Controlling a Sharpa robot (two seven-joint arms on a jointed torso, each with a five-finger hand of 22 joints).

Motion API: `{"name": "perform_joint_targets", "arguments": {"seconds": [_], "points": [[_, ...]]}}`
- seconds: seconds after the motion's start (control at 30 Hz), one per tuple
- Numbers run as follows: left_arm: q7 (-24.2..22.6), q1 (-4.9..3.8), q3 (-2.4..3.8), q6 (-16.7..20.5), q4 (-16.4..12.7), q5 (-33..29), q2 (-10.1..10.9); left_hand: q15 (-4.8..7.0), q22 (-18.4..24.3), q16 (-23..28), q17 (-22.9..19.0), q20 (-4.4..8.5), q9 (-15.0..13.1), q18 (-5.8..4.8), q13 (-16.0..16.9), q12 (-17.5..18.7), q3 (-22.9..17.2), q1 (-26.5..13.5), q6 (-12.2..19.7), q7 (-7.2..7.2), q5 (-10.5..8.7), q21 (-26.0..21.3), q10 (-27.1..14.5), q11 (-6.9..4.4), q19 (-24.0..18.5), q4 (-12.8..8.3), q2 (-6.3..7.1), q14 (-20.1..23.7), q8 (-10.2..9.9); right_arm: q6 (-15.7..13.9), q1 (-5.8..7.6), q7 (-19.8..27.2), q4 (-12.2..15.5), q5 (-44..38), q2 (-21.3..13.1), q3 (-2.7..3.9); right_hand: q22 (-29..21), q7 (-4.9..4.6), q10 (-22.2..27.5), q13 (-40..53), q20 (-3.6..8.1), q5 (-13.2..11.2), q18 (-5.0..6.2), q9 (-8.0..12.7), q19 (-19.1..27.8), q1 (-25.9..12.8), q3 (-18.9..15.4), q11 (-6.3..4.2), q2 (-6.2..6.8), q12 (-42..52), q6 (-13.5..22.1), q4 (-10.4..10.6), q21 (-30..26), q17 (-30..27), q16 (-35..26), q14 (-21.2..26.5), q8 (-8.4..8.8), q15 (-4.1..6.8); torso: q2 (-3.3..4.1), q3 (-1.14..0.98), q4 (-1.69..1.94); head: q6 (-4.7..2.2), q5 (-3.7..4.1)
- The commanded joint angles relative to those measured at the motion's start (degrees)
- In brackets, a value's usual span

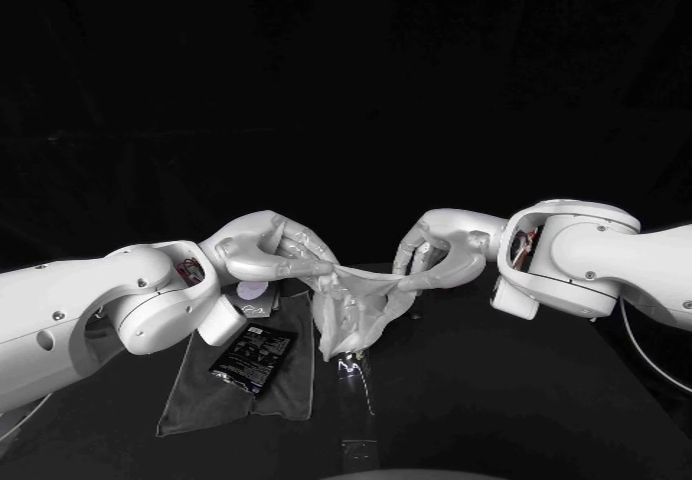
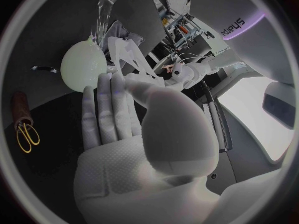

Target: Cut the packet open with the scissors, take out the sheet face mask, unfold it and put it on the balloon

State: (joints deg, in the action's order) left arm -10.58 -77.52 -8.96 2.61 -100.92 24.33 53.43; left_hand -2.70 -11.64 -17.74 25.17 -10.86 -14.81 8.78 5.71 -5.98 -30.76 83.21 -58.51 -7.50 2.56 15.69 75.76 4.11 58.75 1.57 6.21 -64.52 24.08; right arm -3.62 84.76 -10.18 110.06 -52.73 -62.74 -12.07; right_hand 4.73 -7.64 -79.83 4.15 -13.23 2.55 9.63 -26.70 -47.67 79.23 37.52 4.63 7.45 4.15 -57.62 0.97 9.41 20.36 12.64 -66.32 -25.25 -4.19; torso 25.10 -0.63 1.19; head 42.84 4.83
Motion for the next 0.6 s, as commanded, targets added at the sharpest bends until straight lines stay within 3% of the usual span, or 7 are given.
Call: {"name": "perform_joint_targets", "arguments": {"seconds": [0.03, 0.13, 0.3, 0.6], "points": [[0.2, 0.51, -0.74, -1.5, 0.1, 1.1, -0.4, -0.05, -0.1, 0.3, 0.1, -0.03, -5.6, 0.94, 0.0, 0.2, -0.3, -0.1, -0.4, -0.1, 0.2, 0.2, 0.2, 0.15, -0.4, 0.0, -0.69, 0.0, 0.1, 1.7, -1.06, -0.4, -0.1, 0.7, 0.4, -0.11, 0.1, -0.12, 0.2, 0.0, 0.02, 0.2, 1.06, -0.5, -0.2, 0.0, 0.1, -0.31, -0.42, -0.3, -0.4, -0.3, 0.1, 0.1, -0.3, -0.1, -0.25, -0.02, 0.27, -0.01, 0.0, 1.17, 0.32], [1.2, 1.9, -1.31, 0.2, 1.2, 1.8, -1.1, -0.05, -0.1, 0.3, 0.1, -0.02, -5.7, 0.94, 0.1, 0.2, -0.3, -0.1, -0.4, -0.1, 0.2, 0.3, 0.2, 0.14, -0.5, -0.1, -0.7, 0.0, 0.1, 1.1, -2.77, -0.5, -1.1, -0.2, 1.3, -0.15, 0.1, -0.11, 0.2, 0.0, 0.02, 0.2, 1.06, -0.5, -0.2, 0.0, 0.1, -0.32, -0.44, -0.3, -0.4, -0.3, 0.1, 0.1, -0.3, -0.2, -0.26, -0.02, 0.33, 0.01, -0.01, 1.67, 0.4], [1.9, 3.68, -1.63, 2.2, 3.8, 1.6, -2.7, -0.05, -0.1, 0.3, 0.1, -0.02, -5.7, 0.95, 0.1, 0.2, -0.3, -0.1, -0.4, -0.12, 0.2, 0.3, 0.2, 0.14, -0.5, -0.1, -0.72, -0.1, 0.1, -0.7, -4.27, -0.3, -4.0, -2.4, 3.6, -0.17, 0.1, -0.1, 0.2, 0.0, 0.02, 0.2, 1.06, -0.5, -0.2, 0.0, 0.1, -0.32, -0.45, -0.3, -0.4, -0.3, 0.1, 0.1, -0.3, -0.2, -0.26, -0.01, 0.55, 0.03, -0.13, 2.14, 0.12], [1.7, 4.67, -1.6, 4.9, 12.1, 1.5, -7.0, -0.05, -0.1, 0.3, 0.1, -0.02, -5.7, 0.95, 0.1, 0.2, -0.3, -0.1, -0.4, -0.13, 0.2, 0.3, 0.2, 0.15, -0.5, -0.1, -0.72, -0.1, 0.1, -5.1, -5.3, 1.4, -13.0, -5.4, 9.4, -0.16, 0.1, -0.1, 0.1, 0.0, 0.02, 0.2, 1.06, -0.5, -0.3, 0.0, 0.1, -0.32, -0.47, -0.3, -0.4, -0.3, 0.1, 0.1, -0.3, -0.2, -0.25, -0.01, 0.66, -0.07, -0.25, 3.03, -0.23]]}}
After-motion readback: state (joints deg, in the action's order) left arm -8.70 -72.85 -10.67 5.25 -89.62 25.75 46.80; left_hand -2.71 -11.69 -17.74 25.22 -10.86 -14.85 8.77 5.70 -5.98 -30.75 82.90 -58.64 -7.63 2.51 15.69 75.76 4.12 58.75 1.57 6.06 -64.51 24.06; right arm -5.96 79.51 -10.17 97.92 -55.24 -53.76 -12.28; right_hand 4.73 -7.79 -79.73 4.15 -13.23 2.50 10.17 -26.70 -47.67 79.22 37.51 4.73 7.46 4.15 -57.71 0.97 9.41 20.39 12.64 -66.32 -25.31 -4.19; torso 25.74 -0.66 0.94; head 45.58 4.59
